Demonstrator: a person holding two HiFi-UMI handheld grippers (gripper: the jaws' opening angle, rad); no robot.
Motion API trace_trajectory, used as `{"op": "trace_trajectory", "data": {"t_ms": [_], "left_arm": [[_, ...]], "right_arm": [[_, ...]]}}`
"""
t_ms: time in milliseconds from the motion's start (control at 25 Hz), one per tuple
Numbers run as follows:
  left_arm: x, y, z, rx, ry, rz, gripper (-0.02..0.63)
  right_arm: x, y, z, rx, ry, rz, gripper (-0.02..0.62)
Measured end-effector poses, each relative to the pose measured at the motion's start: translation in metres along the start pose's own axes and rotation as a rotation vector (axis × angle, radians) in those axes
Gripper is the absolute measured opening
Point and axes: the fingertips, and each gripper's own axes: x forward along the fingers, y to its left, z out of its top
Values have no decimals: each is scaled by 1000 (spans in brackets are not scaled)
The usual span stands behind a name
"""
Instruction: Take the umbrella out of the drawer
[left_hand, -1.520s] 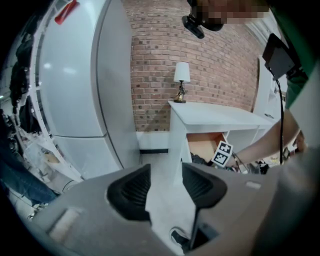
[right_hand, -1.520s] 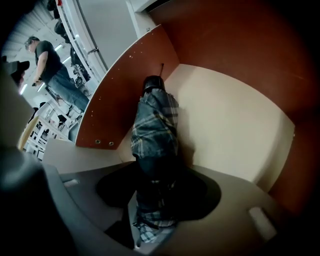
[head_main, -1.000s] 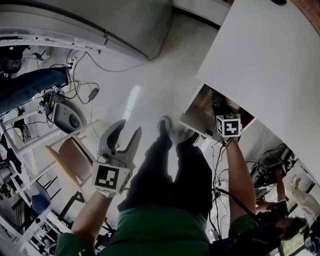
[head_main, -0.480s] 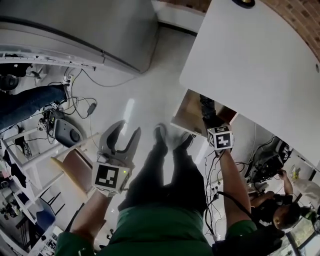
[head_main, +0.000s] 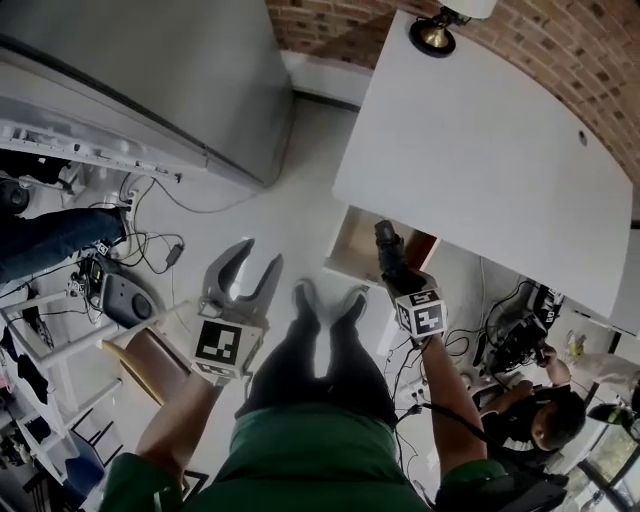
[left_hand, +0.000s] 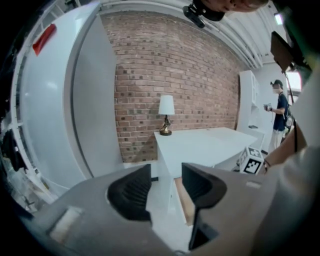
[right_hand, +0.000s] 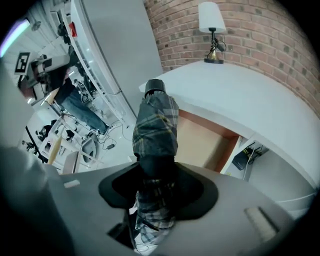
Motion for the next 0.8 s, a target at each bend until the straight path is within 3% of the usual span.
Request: {"op": "trace_trajectory", "data": {"t_ms": [440,800], "left_arm": [[-15,-3,69,68,-113,-27,189],[-44,12,94,95,-145,-37,189]], "right_arm": [[-92,-19,55,49,-149,-114,187],[-160,-23,77,54,-192,-226,188]]}}
